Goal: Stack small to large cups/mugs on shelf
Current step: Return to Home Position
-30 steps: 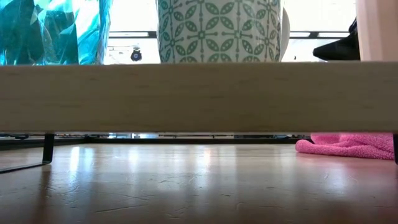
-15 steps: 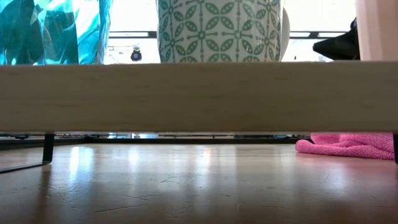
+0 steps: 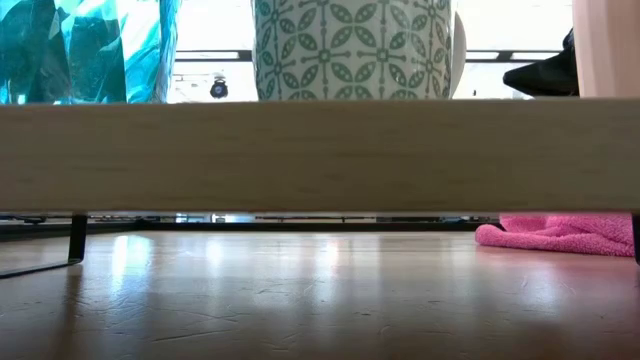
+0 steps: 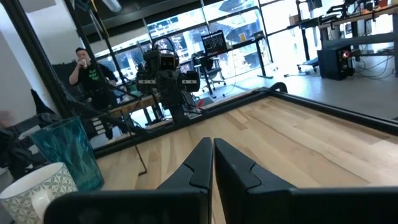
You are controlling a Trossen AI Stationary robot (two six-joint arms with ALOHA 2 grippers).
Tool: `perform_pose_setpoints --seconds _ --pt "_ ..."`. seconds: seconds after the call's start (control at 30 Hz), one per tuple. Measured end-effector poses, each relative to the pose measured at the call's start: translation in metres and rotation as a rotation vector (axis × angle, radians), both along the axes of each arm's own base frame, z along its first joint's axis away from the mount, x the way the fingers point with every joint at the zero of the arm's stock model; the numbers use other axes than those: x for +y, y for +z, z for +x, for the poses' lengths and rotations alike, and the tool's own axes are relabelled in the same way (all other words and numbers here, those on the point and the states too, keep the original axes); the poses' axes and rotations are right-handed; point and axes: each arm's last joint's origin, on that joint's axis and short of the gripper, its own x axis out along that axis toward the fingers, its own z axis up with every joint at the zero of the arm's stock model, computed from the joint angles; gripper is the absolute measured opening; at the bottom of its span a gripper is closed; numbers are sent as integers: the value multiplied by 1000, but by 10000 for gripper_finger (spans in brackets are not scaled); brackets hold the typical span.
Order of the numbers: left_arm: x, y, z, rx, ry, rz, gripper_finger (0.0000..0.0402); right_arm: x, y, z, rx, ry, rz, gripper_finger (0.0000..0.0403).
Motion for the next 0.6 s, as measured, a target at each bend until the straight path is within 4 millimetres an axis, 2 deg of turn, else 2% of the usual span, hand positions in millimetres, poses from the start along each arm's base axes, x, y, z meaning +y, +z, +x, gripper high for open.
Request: perform_pose_setpoints --seconds 0.6 --pt "0 2 -2 -26 -2 -6 0 0 1 -1 -16 0 3 9"
